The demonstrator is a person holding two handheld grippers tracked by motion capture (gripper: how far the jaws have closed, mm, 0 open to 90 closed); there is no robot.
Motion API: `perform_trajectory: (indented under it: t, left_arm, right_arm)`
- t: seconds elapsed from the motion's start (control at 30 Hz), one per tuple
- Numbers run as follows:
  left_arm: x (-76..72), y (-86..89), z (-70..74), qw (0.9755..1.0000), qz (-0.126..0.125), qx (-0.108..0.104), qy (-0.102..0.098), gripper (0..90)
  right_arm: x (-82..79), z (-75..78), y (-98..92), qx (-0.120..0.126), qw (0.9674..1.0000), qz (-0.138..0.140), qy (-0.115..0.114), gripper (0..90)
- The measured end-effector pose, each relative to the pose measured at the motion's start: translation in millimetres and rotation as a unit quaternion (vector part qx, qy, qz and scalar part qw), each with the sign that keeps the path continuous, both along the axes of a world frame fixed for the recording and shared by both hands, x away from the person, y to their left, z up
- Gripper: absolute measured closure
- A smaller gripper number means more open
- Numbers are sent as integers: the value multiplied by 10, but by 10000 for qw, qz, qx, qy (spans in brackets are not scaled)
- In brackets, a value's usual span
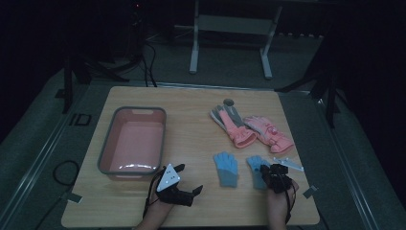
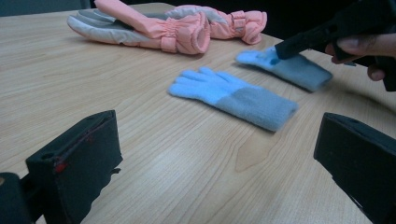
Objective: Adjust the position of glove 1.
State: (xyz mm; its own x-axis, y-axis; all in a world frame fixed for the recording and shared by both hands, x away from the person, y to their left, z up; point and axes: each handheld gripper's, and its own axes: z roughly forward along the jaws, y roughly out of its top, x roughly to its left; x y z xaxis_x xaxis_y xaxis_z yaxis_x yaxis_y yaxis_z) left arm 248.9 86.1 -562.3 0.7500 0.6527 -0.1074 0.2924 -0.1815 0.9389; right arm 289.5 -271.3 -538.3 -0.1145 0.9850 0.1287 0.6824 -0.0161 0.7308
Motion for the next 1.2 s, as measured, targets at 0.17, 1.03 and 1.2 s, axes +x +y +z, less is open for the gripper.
perform_trajectory:
  t: [0.17, 1.03, 1.2]
  left_arm:
    - [-2, -2, 0, 10000, -9, 6, -12, 7]
    - [-1, -2, 0, 10000, 7, 1, 3, 7]
    - [-1, -2, 0, 10000, 11, 0, 1, 7]
  right_arm:
    - [20, -116, 17, -49, 9999, -7, 93, 822]
    - [264, 314, -358, -314, 9694, 2434, 17, 685]
    - [204, 159, -356, -396, 9658, 2559, 157, 661]
